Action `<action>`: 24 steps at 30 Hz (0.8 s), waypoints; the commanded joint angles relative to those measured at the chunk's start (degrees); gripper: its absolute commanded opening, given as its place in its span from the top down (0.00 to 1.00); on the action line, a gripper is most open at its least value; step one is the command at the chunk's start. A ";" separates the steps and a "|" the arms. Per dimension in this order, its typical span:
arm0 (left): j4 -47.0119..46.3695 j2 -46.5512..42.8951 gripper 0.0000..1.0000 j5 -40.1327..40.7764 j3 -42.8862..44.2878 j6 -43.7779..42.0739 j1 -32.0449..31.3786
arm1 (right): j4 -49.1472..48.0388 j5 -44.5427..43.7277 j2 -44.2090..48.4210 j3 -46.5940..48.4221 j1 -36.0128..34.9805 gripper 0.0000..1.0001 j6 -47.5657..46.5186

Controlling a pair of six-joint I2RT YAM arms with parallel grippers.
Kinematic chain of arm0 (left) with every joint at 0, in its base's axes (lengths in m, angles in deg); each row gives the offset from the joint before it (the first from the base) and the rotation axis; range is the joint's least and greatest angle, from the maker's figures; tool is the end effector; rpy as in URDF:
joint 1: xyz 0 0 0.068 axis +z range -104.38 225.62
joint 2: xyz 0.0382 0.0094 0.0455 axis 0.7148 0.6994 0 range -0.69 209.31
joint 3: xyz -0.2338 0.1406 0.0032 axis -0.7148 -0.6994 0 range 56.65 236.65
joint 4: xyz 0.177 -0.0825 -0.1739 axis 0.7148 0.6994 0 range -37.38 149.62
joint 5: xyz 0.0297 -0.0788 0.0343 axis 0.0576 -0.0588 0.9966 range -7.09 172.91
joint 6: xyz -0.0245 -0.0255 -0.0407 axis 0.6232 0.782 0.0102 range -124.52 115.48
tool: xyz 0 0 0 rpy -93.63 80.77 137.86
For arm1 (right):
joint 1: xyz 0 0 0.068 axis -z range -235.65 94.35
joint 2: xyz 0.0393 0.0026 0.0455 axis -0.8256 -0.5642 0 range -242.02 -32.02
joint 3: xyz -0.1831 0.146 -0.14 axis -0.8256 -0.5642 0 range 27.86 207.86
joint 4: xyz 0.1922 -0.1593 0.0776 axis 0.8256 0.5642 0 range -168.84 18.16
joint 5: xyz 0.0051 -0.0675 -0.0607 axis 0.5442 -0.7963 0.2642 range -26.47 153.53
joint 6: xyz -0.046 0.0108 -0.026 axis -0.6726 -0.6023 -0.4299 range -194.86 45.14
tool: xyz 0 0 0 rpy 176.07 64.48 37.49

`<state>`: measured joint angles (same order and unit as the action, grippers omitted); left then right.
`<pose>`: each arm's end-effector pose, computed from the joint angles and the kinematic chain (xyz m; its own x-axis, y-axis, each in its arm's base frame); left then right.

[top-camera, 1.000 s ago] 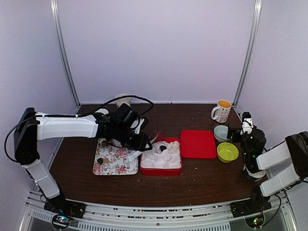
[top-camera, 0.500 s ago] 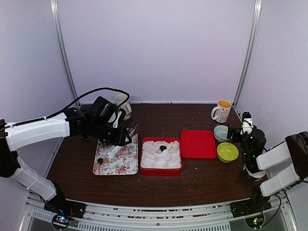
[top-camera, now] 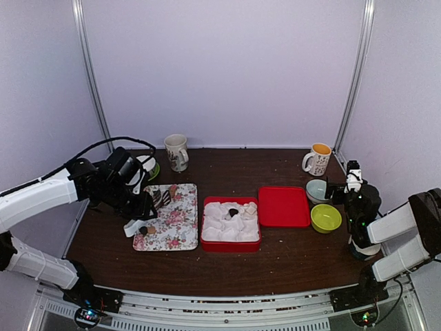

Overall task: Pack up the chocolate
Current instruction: Pick up the fake chocolate from the plate.

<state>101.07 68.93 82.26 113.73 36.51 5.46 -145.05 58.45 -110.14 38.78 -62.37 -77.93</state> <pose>0.1782 -0.1509 0.2705 -0.9303 -0.0739 -0.3593 0.0508 0.9441 -0.3258 0.2242 0.0233 0.1674 -0.0155 -0.0556 -0.9983 -0.0295 0.9980 -0.0551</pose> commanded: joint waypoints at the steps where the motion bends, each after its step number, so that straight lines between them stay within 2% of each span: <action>1: 3.98 -1.68 0.61 0.21 -1.09 0.94 0.82 | -0.32 0.23 0.43 1.09 0.37 0.00 0.11; 11: 12.23 -1.46 0.60 -0.81 -0.63 -2.19 1.89 | -0.28 0.26 0.38 1.09 0.48 0.00 0.12; 16: 13.07 -1.57 0.61 -2.77 -1.09 -2.94 1.93 | -0.32 0.25 0.38 1.12 0.48 0.00 0.12; 20: 16.14 -1.10 0.59 0.47 0.12 -3.68 2.47 | -0.32 0.25 0.43 1.11 0.47 0.00 0.16; 24: 16.56 -0.81 0.58 0.24 -1.04 -4.07 4.14 | -0.25 0.25 0.42 1.11 0.47 0.00 0.15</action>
<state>116.15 67.95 81.63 112.05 33.80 8.08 -145.05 58.56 -110.14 38.80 -62.37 -77.91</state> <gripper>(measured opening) 0.416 0.999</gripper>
